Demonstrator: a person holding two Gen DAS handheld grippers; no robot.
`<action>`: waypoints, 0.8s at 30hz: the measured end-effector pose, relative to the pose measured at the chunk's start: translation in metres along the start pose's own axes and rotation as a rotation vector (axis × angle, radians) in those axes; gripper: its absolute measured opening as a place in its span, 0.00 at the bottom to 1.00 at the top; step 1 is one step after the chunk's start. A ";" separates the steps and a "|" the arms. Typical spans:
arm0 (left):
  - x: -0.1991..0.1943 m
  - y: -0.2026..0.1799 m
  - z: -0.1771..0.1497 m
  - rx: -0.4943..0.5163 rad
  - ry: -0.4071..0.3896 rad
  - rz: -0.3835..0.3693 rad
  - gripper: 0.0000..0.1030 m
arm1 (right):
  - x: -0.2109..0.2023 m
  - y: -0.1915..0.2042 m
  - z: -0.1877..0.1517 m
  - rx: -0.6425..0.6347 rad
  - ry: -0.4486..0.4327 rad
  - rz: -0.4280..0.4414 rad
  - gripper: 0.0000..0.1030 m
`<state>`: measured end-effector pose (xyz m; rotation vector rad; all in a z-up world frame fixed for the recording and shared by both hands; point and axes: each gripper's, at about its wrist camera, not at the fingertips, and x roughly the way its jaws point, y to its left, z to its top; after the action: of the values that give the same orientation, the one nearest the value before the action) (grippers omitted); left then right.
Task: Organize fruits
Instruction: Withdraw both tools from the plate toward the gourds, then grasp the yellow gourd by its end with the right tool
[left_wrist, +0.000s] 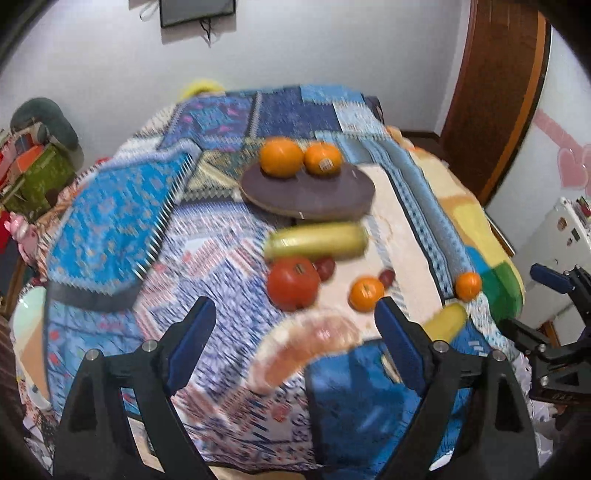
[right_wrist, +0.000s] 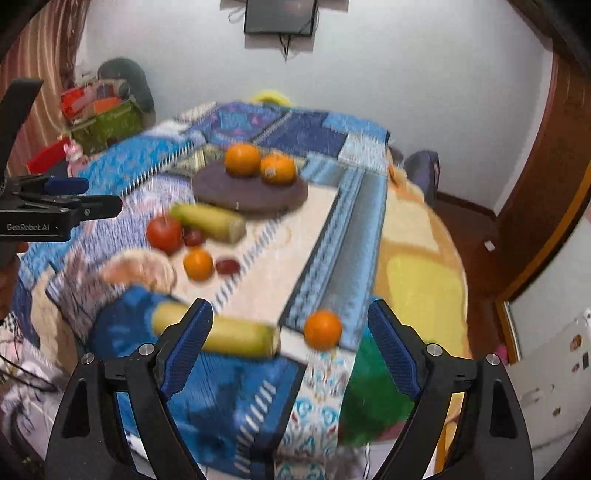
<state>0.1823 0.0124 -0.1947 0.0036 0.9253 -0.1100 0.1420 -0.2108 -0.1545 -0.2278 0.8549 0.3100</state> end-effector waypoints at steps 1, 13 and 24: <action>0.005 -0.002 -0.003 0.002 0.013 -0.004 0.86 | 0.002 -0.001 -0.005 0.008 0.013 0.007 0.82; 0.051 -0.026 -0.020 0.079 0.113 -0.002 0.86 | 0.042 -0.005 -0.034 0.025 0.140 -0.010 0.82; 0.056 -0.038 -0.028 0.146 0.120 0.021 0.86 | 0.061 0.005 -0.019 -0.028 0.132 -0.035 0.82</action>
<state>0.1902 -0.0290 -0.2548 0.1563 1.0348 -0.1584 0.1650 -0.2011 -0.2139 -0.2915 0.9766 0.2770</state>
